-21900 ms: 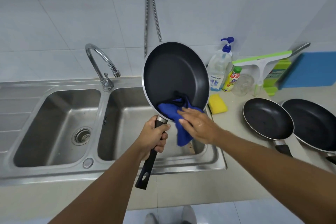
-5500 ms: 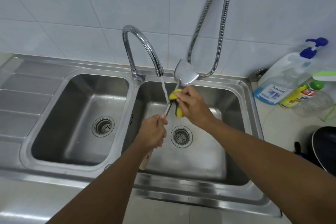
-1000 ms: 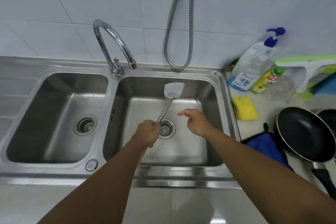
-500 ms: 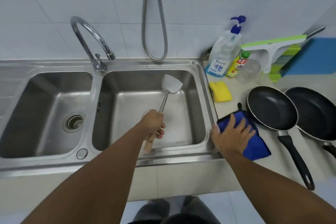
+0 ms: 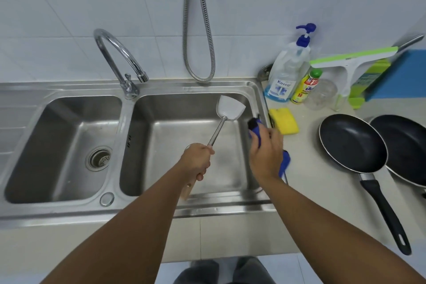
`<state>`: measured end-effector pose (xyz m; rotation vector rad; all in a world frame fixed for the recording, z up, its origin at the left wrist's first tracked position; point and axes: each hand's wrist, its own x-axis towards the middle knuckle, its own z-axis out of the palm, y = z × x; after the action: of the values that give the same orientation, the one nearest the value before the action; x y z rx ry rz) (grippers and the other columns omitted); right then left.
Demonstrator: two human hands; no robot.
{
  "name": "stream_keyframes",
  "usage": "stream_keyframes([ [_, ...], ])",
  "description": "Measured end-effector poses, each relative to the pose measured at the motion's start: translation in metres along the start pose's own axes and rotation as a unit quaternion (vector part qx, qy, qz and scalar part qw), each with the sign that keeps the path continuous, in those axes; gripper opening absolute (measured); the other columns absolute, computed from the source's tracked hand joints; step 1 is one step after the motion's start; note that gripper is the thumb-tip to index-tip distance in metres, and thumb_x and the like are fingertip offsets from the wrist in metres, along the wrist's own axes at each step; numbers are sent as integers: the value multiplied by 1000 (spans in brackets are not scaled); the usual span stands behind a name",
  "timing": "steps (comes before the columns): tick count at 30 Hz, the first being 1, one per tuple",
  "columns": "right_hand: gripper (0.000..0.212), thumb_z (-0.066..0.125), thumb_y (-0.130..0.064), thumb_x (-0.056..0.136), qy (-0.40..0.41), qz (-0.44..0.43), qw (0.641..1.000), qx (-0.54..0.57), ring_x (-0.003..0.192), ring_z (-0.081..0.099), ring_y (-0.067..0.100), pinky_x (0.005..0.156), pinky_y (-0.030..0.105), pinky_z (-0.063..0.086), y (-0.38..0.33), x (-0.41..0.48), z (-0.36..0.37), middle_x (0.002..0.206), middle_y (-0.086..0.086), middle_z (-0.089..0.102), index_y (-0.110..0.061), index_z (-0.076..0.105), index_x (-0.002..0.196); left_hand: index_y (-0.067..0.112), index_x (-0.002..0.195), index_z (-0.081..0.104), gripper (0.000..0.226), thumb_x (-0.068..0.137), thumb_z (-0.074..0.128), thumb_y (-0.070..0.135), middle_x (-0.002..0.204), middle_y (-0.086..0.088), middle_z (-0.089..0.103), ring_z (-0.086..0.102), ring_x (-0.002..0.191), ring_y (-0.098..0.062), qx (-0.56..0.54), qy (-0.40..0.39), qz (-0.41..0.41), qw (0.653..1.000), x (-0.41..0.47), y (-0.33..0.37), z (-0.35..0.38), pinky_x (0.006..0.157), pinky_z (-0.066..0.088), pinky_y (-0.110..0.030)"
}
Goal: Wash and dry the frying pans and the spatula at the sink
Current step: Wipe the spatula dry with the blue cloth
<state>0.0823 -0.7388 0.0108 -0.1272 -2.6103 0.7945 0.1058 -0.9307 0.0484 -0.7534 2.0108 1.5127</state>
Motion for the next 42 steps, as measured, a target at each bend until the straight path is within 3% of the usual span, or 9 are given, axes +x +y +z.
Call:
stream_keyframes([
  [3,34,59,-34,98,-56,-48,992,105,102,49,15,82,27,48,-47,20,13,118,5,50,-15,64,125,8,104,70,23,100,50,20,66,-10,51,36,42,-17,-19,-3,12,1000,-1,8,-4,36,31,-23],
  [7,43,37,-39,104,-304,-90,927,202,132,31,19,115,35,27,-71,21,34,150,-2,35,-25,58,139,3,92,66,27,102,47,19,64,-12,52,37,39,-19,-7,-11,40,999,-4,18,-22,39,30,-24],
  [10,44,32,-30,108,-383,-193,888,163,131,30,22,116,36,22,-53,29,47,157,-7,26,-35,44,149,4,95,63,24,107,46,17,65,-10,47,34,39,-15,-7,-12,29,999,-7,11,-39,39,27,-23],
  [13,42,33,-30,108,-383,-268,878,105,128,41,26,112,39,32,-38,47,61,159,-7,28,-36,45,148,4,99,64,27,108,46,23,64,-8,47,34,37,-11,-31,-12,14,999,-11,5,-46,37,28,-20],
  [17,34,42,-9,105,-355,-160,899,202,140,41,15,116,37,33,-52,50,75,154,1,39,-20,63,131,7,91,62,32,109,40,22,65,-8,43,30,41,-13,-16,-7,26,1000,-7,8,-48,38,25,-20],
  [23,29,46,-10,104,-322,-95,896,290,125,41,-14,104,4,28,-89,26,70,140,-3,46,-16,71,116,5,98,57,23,108,41,18,60,-6,44,34,38,-10,-51,-9,45,998,1,18,-54,36,29,-20],
  [31,28,42,-11,104,-202,15,951,232,100,49,2,94,1,31,-108,76,84,123,-2,51,-12,68,116,12,99,65,35,110,38,32,60,-5,41,30,43,-14,-8,8,67,998,10,24,-44,40,26,-21],
  [35,24,52,-12,100,-178,5,954,241,106,54,4,100,13,39,-110,72,82,122,-1,61,-12,69,117,9,101,63,35,110,37,29,63,-6,42,29,42,-12,16,19,79,997,11,29,-45,37,25,-20],
  [42,23,60,-10,97,-182,-162,947,211,107,59,12,100,18,43,-97,73,69,118,4,65,-11,73,116,12,95,64,35,108,42,36,66,-4,54,40,39,-16,66,62,108,990,18,18,-48,37,33,-22],
])
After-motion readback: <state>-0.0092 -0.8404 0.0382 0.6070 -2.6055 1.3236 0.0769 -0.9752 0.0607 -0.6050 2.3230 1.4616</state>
